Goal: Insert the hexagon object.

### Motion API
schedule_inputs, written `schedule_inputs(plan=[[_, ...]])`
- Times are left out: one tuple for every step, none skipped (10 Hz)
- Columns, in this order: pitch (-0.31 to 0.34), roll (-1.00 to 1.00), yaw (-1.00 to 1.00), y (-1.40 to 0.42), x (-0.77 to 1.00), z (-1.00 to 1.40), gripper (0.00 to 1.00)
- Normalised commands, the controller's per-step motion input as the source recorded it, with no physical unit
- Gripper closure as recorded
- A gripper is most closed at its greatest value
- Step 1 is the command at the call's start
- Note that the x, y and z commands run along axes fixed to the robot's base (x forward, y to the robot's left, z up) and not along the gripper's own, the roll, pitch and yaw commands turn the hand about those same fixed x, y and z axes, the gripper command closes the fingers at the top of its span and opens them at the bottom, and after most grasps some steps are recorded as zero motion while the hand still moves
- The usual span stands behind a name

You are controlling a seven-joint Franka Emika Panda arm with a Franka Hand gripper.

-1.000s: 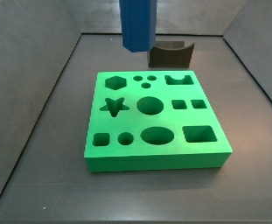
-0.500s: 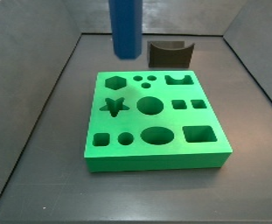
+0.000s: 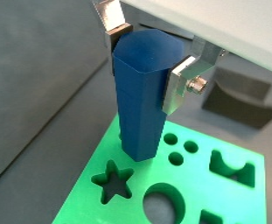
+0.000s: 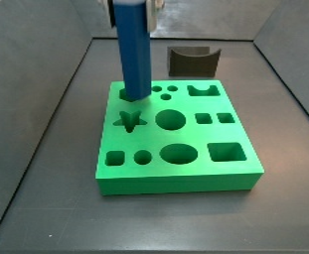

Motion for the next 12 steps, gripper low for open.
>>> schedule_inputs(plan=[[-0.077,-0.06,-0.59,0.13,0.0,-0.34,1.0],[-0.019,0.0,-0.28,0.11,-0.17,-0.18,1.0],[0.0,0.0,-0.13,0.18,-0.17,-0.1,1.0],[-0.019,-0.03,-0.11,0.06,-0.16,-0.13,1.0],[-0.013,-0.09,-0.16,0.09,-0.25,-0.04,1.0],[0.0,-0.07,-0.02,0.22,-0.07,-0.01,1.0],[0.0,-0.05,-0.08,0.27,0.0,-0.03,1.0],[0.0,-0.08,-0.23,0.19,-0.01,-0.05,1.0],[-0.02,-0.12,-0.15,0.06,0.0,-0.2,1.0],[-0.034,-0.14,-0.08,0.0,0.23,-0.33,1.0],[-0.077,-0.15,-0.09,0.0,0.22,-0.4,1.0],[-0.136,-0.11,-0.1,0.0,0.1,-0.43,1.0]])
